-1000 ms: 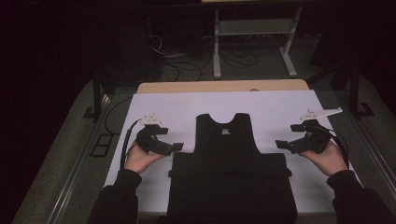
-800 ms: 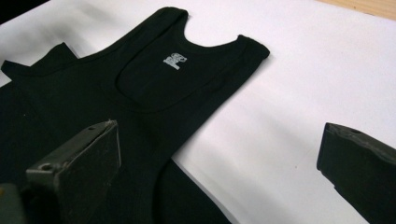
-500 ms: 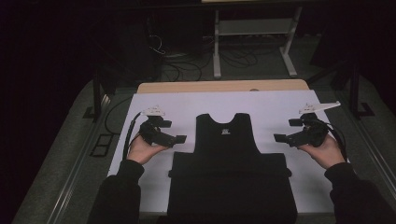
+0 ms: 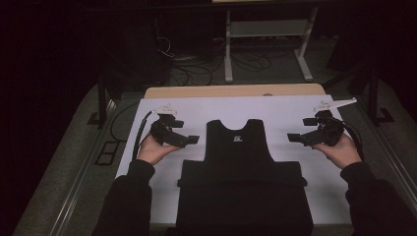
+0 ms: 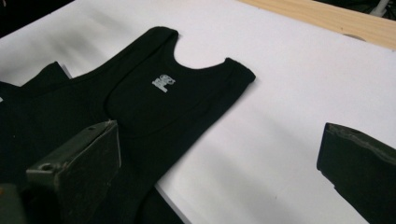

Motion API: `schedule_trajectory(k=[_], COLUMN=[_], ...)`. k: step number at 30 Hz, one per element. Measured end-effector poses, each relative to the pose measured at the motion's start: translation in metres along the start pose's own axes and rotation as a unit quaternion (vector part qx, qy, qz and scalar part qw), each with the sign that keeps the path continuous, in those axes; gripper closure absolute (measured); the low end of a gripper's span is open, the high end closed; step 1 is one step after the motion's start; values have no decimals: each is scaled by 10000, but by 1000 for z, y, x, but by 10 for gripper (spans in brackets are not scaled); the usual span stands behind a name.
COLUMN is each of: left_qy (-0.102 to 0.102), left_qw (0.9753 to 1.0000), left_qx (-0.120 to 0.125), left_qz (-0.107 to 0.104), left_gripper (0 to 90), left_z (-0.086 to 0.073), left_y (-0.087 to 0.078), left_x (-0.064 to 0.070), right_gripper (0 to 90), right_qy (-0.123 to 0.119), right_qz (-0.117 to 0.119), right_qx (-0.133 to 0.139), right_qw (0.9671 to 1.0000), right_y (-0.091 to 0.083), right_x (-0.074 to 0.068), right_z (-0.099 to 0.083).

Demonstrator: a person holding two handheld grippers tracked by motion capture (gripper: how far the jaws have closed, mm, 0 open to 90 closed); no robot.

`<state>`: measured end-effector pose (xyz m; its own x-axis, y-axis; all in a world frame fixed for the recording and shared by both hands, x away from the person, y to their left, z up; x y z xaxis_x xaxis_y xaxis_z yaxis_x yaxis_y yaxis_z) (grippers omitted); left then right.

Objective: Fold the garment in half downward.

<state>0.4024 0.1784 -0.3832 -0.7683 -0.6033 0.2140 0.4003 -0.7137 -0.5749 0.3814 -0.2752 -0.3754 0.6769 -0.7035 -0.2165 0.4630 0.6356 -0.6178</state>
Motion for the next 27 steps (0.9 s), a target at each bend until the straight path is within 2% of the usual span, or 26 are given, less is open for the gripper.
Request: schedule_trajectory(k=[4,9,11,18,21,27], left_qy=[91,-22,26,-10,44,-92], left_qw=[9999,10000,10000,9999,9996,9995], left_qx=[-74,-34,-75,-103,-258,-283], left_qz=[0,-74,-30,-42,-85,-72], left_gripper=[0,0,0,0,0,0], left_z=[5,12,14,20,22,23], left_y=[2,2,2,10,18,28], left_x=[-3,-5,-8,-13,-18,-28], right_gripper=[0,0,0,0,0,0], right_qy=[-41,-44,-34,-43,58,206], right_qz=[-26,-30,-27,-31,19,7], right_qx=[-42,-38,-44,-58,8,-70], right_qw=[10000,10000,10000,10000,10000,9998], right_y=[3,6,7,9,12,22], right_x=[1,5,7,11,17,28], right_z=[5,12,14,23,24,23])
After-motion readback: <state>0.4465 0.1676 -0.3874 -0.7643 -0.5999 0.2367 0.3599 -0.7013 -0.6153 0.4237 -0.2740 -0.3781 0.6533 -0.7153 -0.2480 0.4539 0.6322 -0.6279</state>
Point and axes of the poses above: each handheld gripper's, and its own axes: y roughly forward along the jaws, z roughly out of its top, x roughly to its right, the point moved 2 cm from there along y, roughly forward along the jaws, and after that the axes turned 2 degrees about z, right-handed, at the moved point
